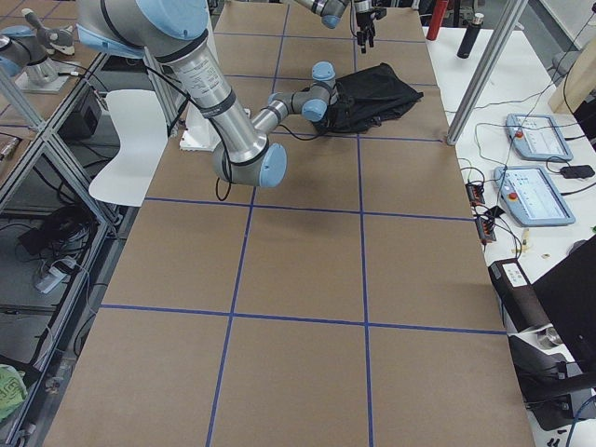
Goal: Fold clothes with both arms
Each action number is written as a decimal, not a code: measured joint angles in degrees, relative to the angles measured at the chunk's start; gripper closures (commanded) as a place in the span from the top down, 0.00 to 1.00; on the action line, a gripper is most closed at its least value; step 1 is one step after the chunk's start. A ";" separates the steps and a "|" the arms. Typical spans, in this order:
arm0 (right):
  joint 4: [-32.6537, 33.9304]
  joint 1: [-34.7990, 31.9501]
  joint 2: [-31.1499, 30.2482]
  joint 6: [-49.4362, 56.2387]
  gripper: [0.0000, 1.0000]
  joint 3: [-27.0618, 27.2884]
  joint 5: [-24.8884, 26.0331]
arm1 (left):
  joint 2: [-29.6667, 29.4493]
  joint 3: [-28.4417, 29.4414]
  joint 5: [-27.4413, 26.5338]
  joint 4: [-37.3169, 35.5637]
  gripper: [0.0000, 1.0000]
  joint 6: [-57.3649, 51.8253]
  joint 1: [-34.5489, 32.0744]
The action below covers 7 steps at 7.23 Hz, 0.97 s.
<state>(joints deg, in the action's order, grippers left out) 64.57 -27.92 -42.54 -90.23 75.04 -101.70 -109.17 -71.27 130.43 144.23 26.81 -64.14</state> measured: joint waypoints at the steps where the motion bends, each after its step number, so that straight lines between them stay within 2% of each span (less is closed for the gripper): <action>1: 1.52 0.56 -0.25 -0.24 0.00 1.90 -0.07 | -0.02 0.00 0.02 0.00 1.00 0.02 0.04; 4: 9.89 6.15 -3.73 -4.43 0.00 13.12 1.75 | -0.07 -0.17 0.21 0.05 1.00 0.11 0.07; 7: 10.90 13.40 -12.11 -7.49 0.00 23.35 9.54 | -0.10 -0.42 0.48 0.09 1.00 0.37 0.20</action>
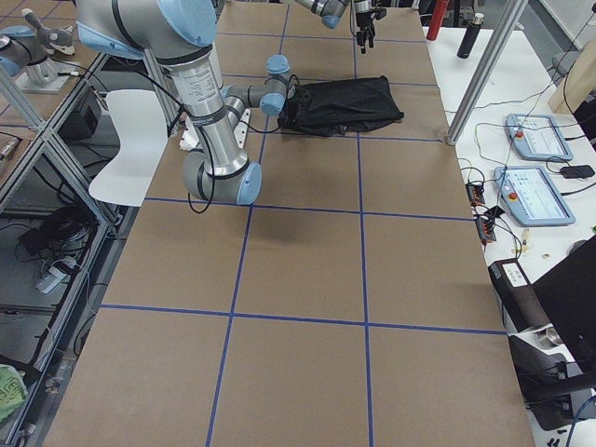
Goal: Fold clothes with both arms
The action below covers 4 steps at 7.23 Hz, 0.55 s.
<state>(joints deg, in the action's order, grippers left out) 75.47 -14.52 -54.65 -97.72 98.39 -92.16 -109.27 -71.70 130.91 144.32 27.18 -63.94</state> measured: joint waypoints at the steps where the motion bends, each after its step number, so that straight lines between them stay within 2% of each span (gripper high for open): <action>1: 0.84 1.82 -1.98 -1.11 0.00 2.71 1.90 | -0.03 -0.11 0.03 0.00 1.00 0.42 0.17; 3: 3.41 3.71 -2.41 -2.82 0.99 4.46 3.73 | -0.06 -0.25 0.01 0.00 1.00 0.94 0.59; 4: 3.93 3.19 -2.40 -2.83 1.00 4.50 3.85 | -0.06 -0.30 0.02 0.00 1.00 1.12 0.75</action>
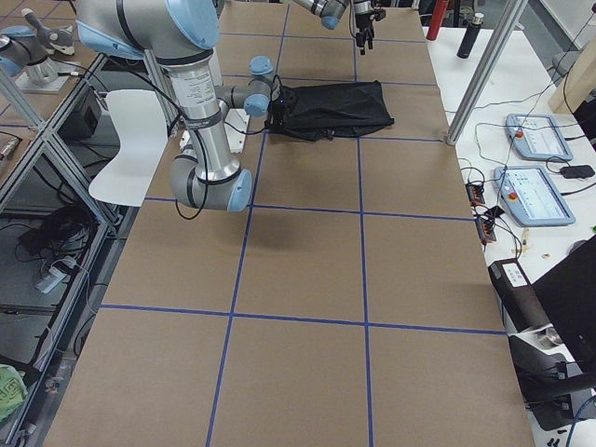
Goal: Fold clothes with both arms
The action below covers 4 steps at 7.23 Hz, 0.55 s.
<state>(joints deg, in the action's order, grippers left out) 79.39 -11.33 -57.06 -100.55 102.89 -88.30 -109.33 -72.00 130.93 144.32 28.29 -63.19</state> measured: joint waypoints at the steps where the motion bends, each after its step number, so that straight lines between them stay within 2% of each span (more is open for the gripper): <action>1: 0.45 -1.47 0.07 0.71 1.00 -0.02 -0.61 | 0.00 -0.03 0.02 0.02 1.00 0.32 0.20; 4: 3.69 -6.19 2.56 10.67 0.99 -1.08 -4.83 | 0.00 -0.11 0.01 0.09 1.00 0.77 0.55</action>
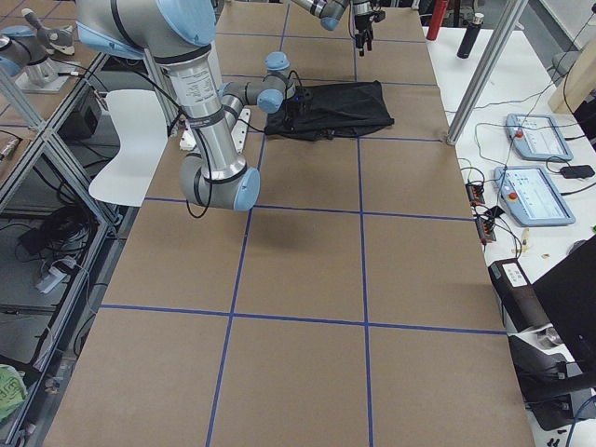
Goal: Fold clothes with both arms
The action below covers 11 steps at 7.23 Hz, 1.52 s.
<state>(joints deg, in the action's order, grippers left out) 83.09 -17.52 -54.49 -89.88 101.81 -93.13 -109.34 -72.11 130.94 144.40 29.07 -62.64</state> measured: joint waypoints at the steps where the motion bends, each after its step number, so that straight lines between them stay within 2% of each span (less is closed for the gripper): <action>1: 0.72 -0.26 2.19 5.64 0.99 -1.78 -0.34 | 0.00 0.02 -0.02 0.00 1.00 0.02 0.09; 3: 3.34 -0.48 9.18 16.06 0.98 -7.98 -0.12 | 0.00 0.02 0.01 0.00 1.00 0.09 0.17; 4: 4.90 -0.75 13.25 17.94 0.98 -12.25 0.13 | 0.00 -0.01 0.01 0.02 1.00 0.28 0.20; 7: 6.75 -1.97 26.79 18.92 0.98 -30.15 0.88 | 0.00 -0.05 0.02 0.09 1.00 0.62 0.30; 9: 9.84 -1.98 33.21 19.15 0.98 -38.66 2.44 | 0.00 -0.05 0.04 0.09 1.00 0.64 0.30; 11: 12.16 -1.25 36.72 20.60 0.98 -44.88 4.87 | 0.00 -0.05 0.09 0.09 1.00 0.64 0.27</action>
<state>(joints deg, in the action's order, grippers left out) 95.25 -18.76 -17.77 -69.28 56.93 -88.26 -109.34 -72.16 131.03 144.49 29.71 -62.38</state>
